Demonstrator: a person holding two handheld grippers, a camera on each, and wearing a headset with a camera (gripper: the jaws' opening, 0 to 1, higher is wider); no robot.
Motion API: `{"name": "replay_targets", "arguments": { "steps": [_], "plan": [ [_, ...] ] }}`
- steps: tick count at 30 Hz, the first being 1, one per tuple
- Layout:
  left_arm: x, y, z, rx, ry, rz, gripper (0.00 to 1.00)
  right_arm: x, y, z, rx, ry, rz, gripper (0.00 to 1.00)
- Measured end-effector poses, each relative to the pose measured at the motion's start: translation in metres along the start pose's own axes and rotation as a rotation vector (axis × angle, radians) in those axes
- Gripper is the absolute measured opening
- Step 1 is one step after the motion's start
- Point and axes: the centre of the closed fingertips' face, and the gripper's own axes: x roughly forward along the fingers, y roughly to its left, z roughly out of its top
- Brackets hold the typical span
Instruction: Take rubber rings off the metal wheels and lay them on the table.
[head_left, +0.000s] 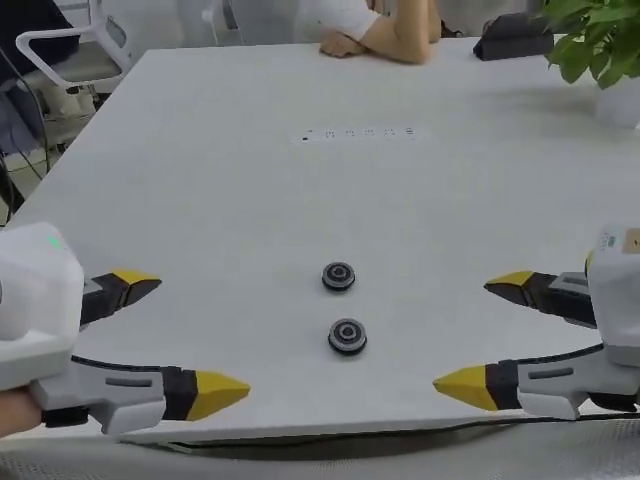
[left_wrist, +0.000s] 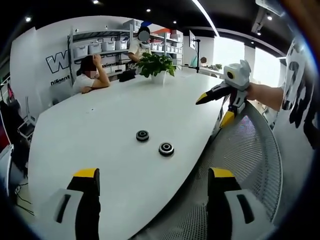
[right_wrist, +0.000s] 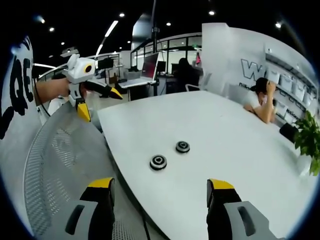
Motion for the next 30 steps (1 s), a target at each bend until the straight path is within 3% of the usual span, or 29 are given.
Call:
{"name": "replay_targets", "arguments": {
  "steps": [13, 30],
  "plan": [
    [0.002, 0.005, -0.002, 0.005, 0.009, 0.005, 0.87, 0.004, -0.004, 0.001, -0.012, 0.009, 0.005, 0.74],
    [0.002, 0.015, 0.006, 0.011, -0.005, 0.014, 0.87, 0.008, -0.01, 0.008, -0.029, 0.008, 0.0, 0.75]
  ]
}}
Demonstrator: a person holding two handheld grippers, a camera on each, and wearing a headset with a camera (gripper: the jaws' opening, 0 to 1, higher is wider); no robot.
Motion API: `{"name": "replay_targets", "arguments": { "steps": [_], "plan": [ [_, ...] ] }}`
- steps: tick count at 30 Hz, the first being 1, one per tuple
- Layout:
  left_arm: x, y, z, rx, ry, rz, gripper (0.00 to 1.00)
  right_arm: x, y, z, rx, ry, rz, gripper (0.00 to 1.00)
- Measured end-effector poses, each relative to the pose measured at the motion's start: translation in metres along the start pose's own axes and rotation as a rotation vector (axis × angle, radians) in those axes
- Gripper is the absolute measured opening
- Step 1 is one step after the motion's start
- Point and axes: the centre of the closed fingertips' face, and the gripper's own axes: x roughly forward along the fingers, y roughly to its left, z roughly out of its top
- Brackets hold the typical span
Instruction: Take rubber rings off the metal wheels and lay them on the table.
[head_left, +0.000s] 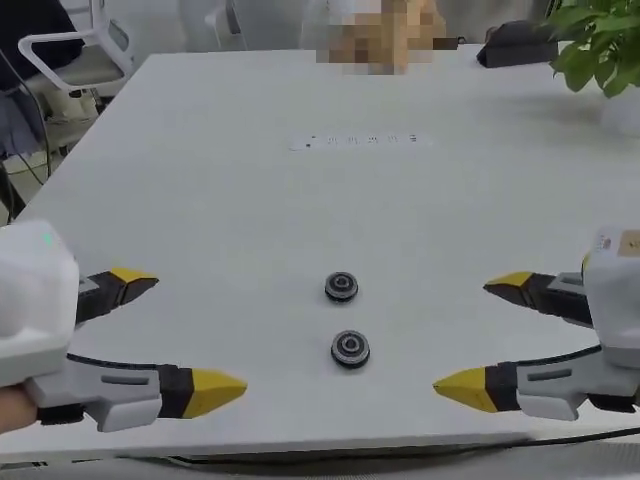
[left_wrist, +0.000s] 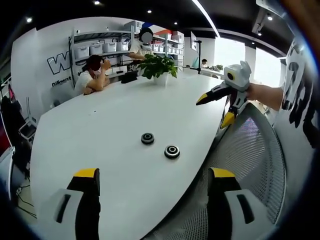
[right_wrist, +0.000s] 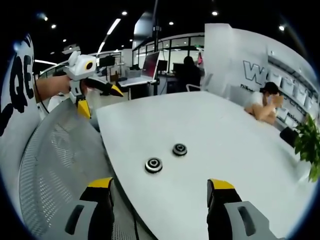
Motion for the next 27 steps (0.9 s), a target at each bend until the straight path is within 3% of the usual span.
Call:
{"name": "replay_targets", "arguments": {
  "steps": [11, 27],
  "plan": [
    [0.005, 0.004, 0.007, 0.021, -0.006, -0.003, 0.86, 0.006, -0.009, 0.006, -0.041, 0.009, -0.006, 0.75],
    [0.025, 0.007, 0.014, 0.065, -0.003, -0.037, 0.85, 0.022, -0.017, 0.014, -0.065, -0.003, 0.018, 0.74]
  ]
}}
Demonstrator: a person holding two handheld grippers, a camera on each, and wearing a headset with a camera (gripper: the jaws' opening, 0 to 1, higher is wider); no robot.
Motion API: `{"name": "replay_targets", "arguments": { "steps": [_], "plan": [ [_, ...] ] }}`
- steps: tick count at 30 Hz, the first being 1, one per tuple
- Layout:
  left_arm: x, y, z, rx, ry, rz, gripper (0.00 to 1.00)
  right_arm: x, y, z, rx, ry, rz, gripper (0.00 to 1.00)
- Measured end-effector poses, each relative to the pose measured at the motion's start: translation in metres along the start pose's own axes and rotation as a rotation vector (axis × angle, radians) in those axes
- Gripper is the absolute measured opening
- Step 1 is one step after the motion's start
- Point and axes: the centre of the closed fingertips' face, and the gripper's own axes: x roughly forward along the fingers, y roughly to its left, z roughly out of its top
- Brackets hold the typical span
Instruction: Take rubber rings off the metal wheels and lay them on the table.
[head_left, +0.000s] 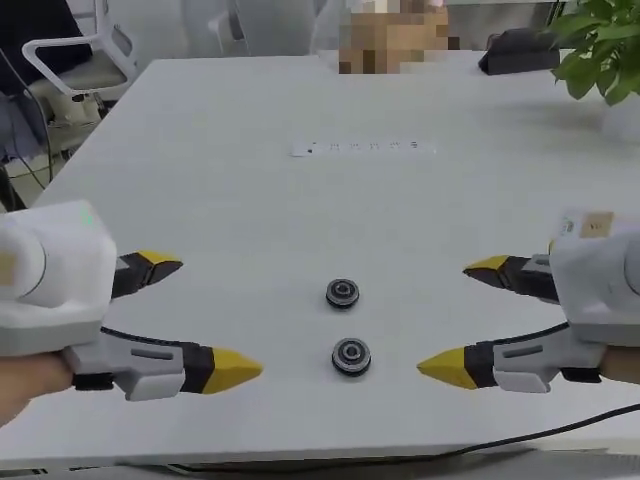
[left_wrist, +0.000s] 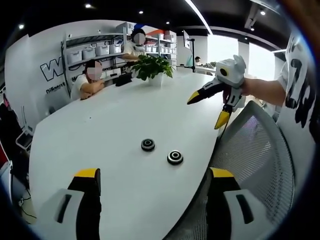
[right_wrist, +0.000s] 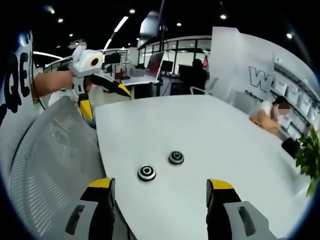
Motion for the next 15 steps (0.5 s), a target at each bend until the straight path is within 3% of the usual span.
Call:
{"name": "replay_targets", "arguments": {
  "steps": [15],
  "plan": [
    [0.019, -0.001, 0.0, 0.063, 0.022, -0.057, 0.85, 0.015, -0.012, -0.003, -0.038, 0.004, 0.031, 0.73]
  ]
}}
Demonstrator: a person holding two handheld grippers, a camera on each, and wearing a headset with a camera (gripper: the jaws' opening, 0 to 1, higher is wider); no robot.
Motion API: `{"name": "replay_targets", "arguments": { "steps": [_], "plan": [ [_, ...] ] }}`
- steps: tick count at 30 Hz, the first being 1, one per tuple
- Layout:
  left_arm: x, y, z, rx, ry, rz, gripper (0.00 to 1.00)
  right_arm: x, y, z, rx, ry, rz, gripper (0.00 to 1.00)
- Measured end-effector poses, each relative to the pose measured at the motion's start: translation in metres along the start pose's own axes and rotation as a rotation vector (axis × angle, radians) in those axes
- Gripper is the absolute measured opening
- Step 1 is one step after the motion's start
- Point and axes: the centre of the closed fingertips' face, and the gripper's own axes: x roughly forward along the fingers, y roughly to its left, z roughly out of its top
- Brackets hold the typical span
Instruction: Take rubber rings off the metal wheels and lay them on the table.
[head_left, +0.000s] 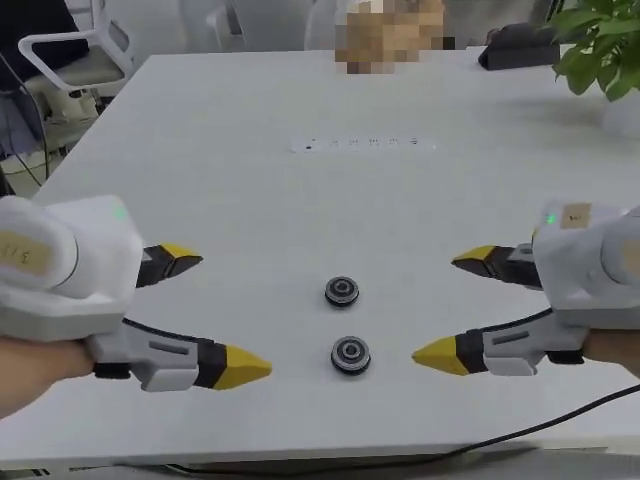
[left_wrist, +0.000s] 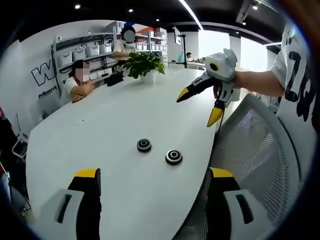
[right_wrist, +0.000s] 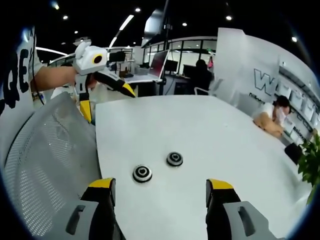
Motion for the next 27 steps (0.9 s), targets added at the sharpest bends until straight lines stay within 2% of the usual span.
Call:
{"name": "replay_targets", "arguments": {
  "steps": [9, 16, 27],
  "plan": [
    [0.01, 0.002, 0.004, 0.018, 0.0, -0.026, 0.84, 0.009, -0.002, 0.003, -0.02, 0.004, 0.022, 0.72],
    [0.02, 0.001, 0.0, 0.029, 0.017, -0.049, 0.83, 0.016, -0.004, 0.005, -0.003, -0.005, 0.042, 0.71],
    [0.031, 0.002, 0.005, 0.057, 0.022, -0.076, 0.82, 0.027, -0.005, 0.001, -0.021, 0.006, 0.074, 0.69]
  ]
}}
